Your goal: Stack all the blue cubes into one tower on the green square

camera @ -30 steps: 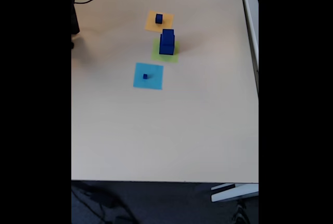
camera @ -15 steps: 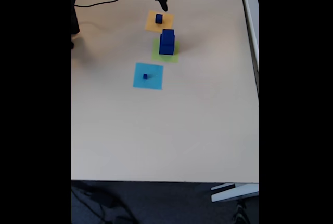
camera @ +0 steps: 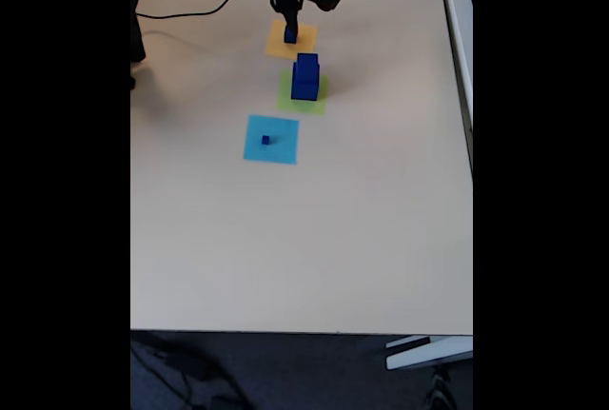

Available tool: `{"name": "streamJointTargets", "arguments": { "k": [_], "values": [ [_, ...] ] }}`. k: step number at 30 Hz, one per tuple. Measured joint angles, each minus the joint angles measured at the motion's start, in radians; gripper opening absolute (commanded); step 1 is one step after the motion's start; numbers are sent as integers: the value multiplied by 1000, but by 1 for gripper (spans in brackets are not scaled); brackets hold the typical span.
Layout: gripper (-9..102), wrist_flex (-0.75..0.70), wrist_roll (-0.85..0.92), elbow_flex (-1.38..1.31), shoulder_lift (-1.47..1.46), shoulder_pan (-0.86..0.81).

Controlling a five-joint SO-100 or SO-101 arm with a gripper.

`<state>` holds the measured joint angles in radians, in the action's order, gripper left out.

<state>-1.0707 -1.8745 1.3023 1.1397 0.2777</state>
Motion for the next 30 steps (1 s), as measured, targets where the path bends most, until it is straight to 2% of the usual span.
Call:
{"name": "streamJointTargets", "arguments": {
  "k": [22, 30],
  "values": [
    [16, 75, 15, 109, 2, -20],
    [7, 100, 54, 114, 5, -46]
  ]
}}
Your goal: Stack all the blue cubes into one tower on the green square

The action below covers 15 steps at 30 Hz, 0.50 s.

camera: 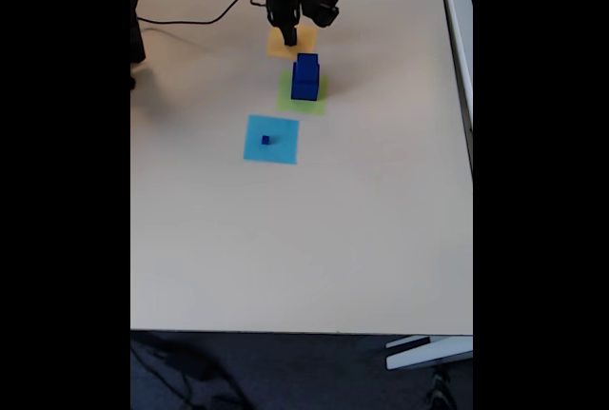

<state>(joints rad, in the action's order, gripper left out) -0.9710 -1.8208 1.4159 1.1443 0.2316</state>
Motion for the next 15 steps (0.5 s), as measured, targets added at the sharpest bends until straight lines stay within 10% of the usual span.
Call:
{"name": "streamJointTargets", "arguments": {
  "k": [15],
  "values": [
    [1, -64, 43, -109, 9, 0]
  ]
}}
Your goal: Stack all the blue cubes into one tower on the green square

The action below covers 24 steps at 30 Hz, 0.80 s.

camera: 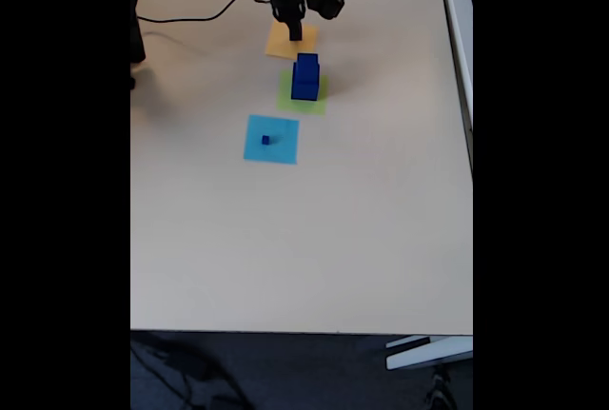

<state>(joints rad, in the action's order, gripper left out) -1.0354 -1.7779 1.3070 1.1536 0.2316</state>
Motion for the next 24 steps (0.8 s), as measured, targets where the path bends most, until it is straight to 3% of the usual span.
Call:
{"name": "streamJointTargets", "arguments": {
  "k": [13, 24],
  "values": [
    [1, -505, 101, -466, 18, -81],
    [1, -661, 287, -629, 67, -253]
  ]
}}
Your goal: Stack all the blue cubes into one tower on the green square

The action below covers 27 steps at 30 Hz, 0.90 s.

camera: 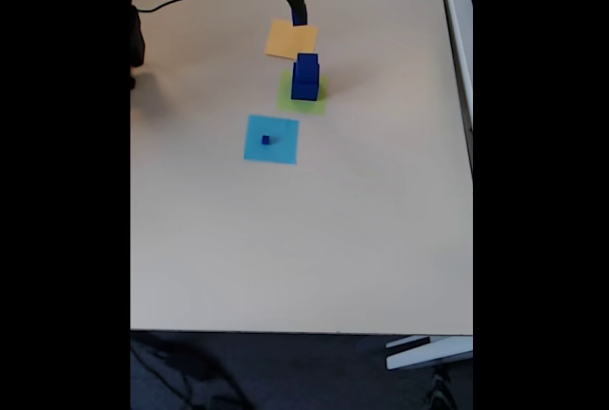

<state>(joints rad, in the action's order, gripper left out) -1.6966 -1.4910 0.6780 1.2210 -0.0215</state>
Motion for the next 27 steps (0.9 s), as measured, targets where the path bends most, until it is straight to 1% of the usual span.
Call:
{"name": "streamJointTargets", "arguments": {
  "k": [7, 11, 27],
  "values": [
    [0, -2, 43, -3, 2, -72],
    [0, 26, 43, -3, 2, -95],
    [0, 213, 37, 147, -8, -110]
  ]
}}
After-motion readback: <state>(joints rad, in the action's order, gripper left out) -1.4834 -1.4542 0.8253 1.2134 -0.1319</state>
